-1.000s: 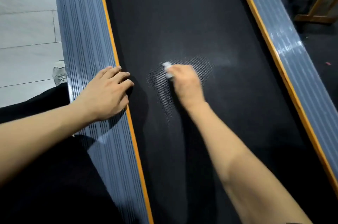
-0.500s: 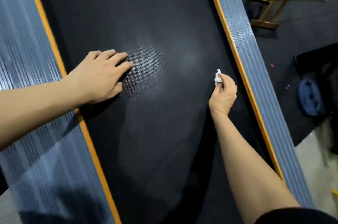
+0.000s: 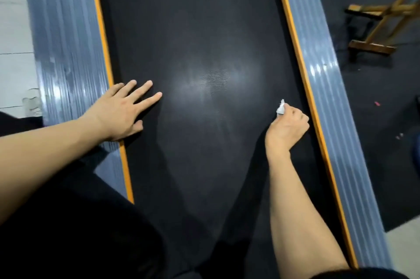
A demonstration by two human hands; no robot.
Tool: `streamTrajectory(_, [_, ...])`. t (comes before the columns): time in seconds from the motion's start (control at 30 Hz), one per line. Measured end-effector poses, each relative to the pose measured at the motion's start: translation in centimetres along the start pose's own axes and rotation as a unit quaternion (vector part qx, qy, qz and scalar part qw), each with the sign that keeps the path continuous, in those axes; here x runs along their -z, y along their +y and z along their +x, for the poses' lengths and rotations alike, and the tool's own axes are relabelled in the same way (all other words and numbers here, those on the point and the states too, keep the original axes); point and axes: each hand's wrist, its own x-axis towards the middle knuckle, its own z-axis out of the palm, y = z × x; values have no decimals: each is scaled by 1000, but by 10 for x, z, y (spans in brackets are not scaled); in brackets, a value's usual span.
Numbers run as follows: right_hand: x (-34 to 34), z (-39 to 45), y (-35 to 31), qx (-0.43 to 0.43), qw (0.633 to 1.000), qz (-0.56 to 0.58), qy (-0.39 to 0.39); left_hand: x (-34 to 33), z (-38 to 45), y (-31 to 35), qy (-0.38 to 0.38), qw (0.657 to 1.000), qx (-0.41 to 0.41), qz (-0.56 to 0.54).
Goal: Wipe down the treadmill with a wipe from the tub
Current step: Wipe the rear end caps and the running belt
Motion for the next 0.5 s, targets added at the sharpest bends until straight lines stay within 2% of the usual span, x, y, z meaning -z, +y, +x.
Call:
streamTrajectory(0.1, [2,0,-1,-47,996,46,-53,3,0,1,-14,1000,1,-26])
streamTrajectory(0.17, [7,1,-8,-79,993,80,-44,6,0,5,-12,1000,8,-24])
streamTrajectory(0.23, [8,-1,-31,-67,993,98,-28,4,-2,9,-10,999,20,-36])
streamTrajectory(0.33, [18,-37,-98,77,982,162,-52,4,-2,9,-11,997,26,-75])
streamTrajectory(0.43, [37,-100,-178,189,936,274,-110,5,-4,5,8,995,28,-98])
streamTrajectory(0.5, [51,-125,-200,268,908,283,-156,3,-7,3,12,996,38,-86])
